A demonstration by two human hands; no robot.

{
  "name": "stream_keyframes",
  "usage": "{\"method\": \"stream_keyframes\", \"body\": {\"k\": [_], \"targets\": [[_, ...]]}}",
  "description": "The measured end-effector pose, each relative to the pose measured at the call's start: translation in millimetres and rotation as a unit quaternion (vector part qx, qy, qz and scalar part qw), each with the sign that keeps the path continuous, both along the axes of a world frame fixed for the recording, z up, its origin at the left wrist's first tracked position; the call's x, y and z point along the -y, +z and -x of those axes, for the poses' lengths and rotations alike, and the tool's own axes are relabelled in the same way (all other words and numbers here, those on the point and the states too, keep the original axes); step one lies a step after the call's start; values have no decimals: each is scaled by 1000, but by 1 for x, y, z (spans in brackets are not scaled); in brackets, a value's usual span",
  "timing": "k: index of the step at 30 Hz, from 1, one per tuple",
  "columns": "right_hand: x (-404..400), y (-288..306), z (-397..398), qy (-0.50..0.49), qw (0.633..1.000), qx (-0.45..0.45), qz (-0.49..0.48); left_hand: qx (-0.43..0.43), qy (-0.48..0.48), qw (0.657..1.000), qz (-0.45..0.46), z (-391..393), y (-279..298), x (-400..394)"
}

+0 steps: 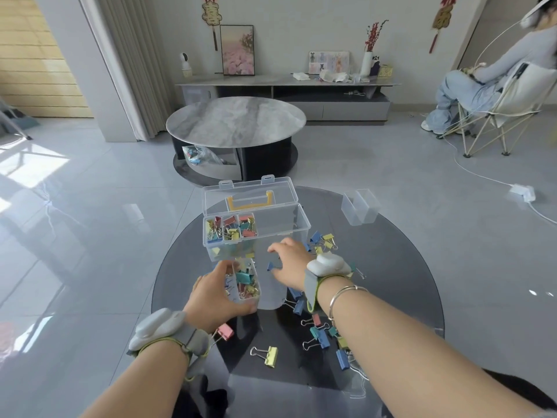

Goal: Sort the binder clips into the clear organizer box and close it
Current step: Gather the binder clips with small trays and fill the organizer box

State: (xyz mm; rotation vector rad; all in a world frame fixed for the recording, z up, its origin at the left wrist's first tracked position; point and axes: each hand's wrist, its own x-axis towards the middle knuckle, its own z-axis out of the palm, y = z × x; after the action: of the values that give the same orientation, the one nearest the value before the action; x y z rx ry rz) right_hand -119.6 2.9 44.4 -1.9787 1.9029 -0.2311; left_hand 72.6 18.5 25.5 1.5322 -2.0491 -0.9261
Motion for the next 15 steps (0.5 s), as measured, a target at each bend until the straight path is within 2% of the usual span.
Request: {"method": "stream_keyframes", "body": {"k": [2, 5, 9, 15], "targets": [[0, -9, -9, 56, 998, -23, -24, 17, 8, 1000, 19, -13, 7, 7], [4, -21, -32, 106, 994, -13, -36, 34, 28, 998, 46, -31, 11, 14], [11, -29, -48, 136, 989, -45, -32, 32, 38, 998, 45, -36, 5, 16], [12, -35, -49, 139, 985, -97, 32, 39, 36, 998, 35, -27, -1, 13]]}}
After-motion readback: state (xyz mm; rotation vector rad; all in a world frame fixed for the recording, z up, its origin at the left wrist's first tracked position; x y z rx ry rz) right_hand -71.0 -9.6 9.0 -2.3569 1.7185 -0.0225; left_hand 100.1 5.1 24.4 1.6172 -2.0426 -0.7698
